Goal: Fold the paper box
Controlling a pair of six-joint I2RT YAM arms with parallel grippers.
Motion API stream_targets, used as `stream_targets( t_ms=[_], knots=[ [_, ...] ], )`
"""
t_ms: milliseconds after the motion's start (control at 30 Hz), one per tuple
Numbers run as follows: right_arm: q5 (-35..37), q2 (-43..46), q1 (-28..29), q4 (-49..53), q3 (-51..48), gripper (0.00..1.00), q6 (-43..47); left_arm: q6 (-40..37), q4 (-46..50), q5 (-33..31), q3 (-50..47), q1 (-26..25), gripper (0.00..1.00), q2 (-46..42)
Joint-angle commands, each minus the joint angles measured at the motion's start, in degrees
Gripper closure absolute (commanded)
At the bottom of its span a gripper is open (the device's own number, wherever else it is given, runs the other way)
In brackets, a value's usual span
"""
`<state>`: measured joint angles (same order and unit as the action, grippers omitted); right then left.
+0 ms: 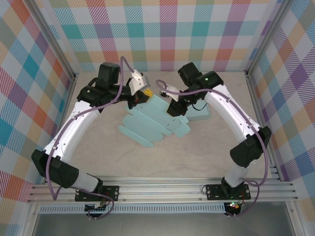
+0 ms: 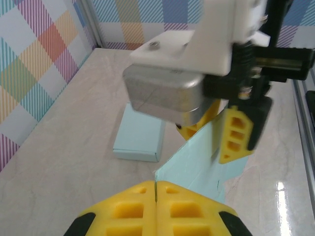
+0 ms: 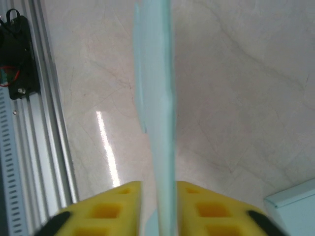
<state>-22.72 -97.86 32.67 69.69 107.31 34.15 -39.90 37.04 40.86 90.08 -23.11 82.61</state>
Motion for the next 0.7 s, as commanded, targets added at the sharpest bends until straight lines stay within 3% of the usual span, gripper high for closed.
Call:
stream_targets(
  t_ms=[0, 100, 233, 400, 667],
  knots=[
    [-0.91, 5.33, -1.16, -6.6, -4.01, 0.63, -2.58, 4.43, -3.73, -1.08, -2.29, 0.6, 1.0, -3.19],
    [-2.21, 9.1, -3.05, -12.78, -10.29, 0.53, -5.43, 7.01, -6.71, -1.88, -5.29, 0.96, 1.0, -4.71],
    [-5.08, 13.72, -5.51, -21.69, -19.05, 0.53, -9.39, 9.99, -9.32, -1.47, -8.06, 2.37, 1.0, -5.54],
    [-7.92, 16.63, -7.44, -28.93, -25.88, 0.55, -12.89, 13.79, -14.8, 0.71, -12.83, 4.03, 1.0, -7.37],
    [-10.12, 14.34, -7.78, -31.52, -26.8, 0.65, -14.56, 17.36, -20.06, 0.55, -16.55, 5.01, 1.0, -8.16]
  ],
)
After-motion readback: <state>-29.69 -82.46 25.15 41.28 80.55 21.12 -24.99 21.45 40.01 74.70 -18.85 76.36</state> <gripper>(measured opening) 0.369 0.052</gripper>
